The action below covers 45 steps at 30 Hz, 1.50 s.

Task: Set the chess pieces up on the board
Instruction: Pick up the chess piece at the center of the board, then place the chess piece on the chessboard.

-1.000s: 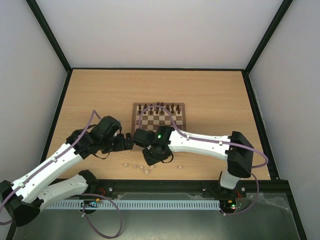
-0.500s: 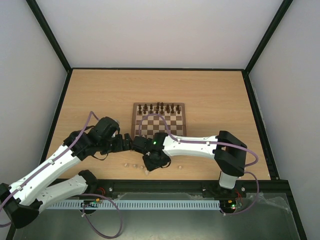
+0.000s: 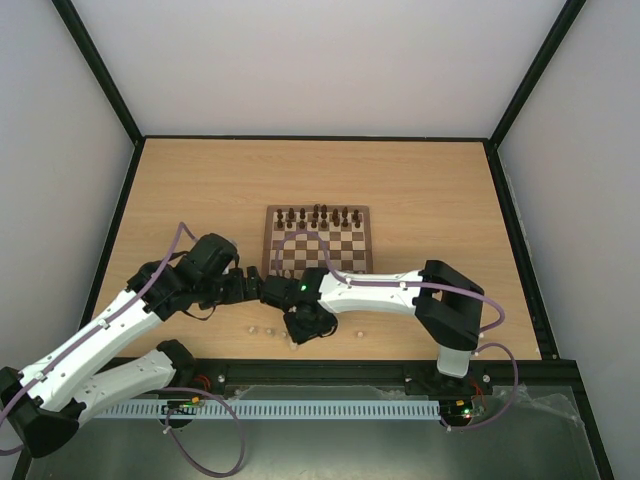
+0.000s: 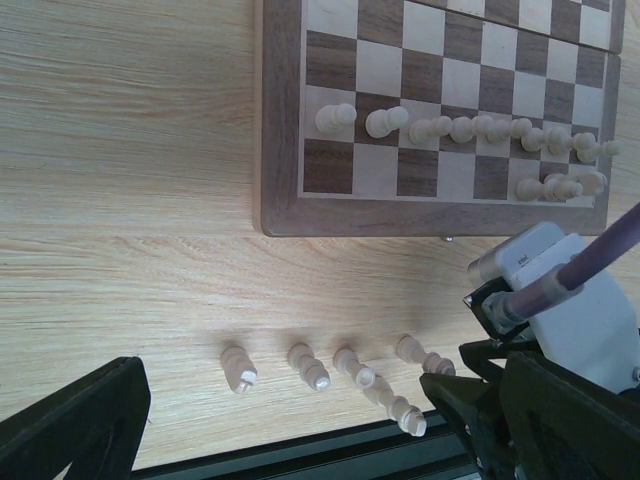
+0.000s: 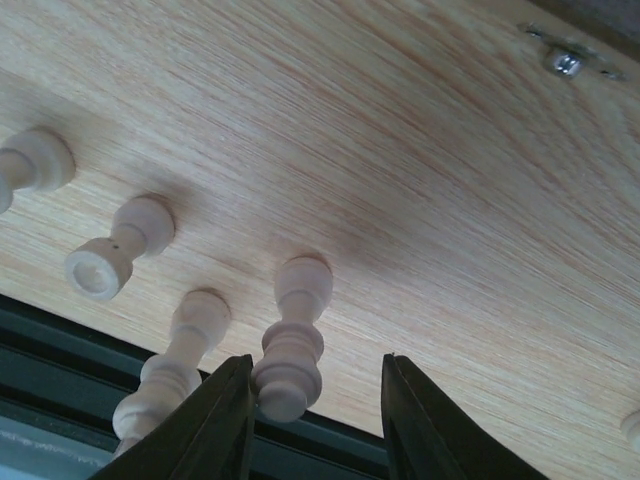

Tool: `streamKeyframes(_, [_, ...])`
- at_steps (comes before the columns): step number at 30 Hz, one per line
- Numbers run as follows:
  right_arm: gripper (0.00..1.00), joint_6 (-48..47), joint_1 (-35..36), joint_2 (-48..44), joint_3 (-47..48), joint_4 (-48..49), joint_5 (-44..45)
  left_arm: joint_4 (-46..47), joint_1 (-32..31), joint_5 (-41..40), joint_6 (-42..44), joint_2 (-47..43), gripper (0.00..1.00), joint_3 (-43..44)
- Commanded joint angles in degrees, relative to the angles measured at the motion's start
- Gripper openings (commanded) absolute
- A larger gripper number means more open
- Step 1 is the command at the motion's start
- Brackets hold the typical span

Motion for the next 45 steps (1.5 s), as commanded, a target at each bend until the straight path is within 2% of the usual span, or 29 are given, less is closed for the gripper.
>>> streamKeyframes(1, [0.35,-0.21,0.39,1.59,0.63,-1.25,0.21,-0.43,0.17,0.29,-0.16,0.16,0.99,-0.41])
streamKeyframes(12, [0.2,-0.66,0.41,2.04,0.65,-0.72,0.64,-0.19,0.17,0.38,0.02,0.89,0.99,-0.01])
streamKeyframes(26, [0.18,-0.64,-0.29,-0.51,4.49,-5.83,4.38,0.0,0.17,0.46,-0.13,0.49,0.99,-0.25])
streamKeyframes(36, [0.17,-5.29,-10.83,-4.9,6.41,-10.83,7.08,0.36,0.17,0.55,0.16,0.91,0.99,-0.01])
streamKeyframes(41, [0.17,-9.03,-16.09,-3.51,8.95,-11.82,7.24,0.54,0.17,0.55,0.41,1.39,0.99,0.16])
streamKeyframes(45, [0.17,-10.1,-17.63,-1.11,10.97,-12.11,6.94,0.52,0.17,0.6,0.58,1.51,0.99,0.33])
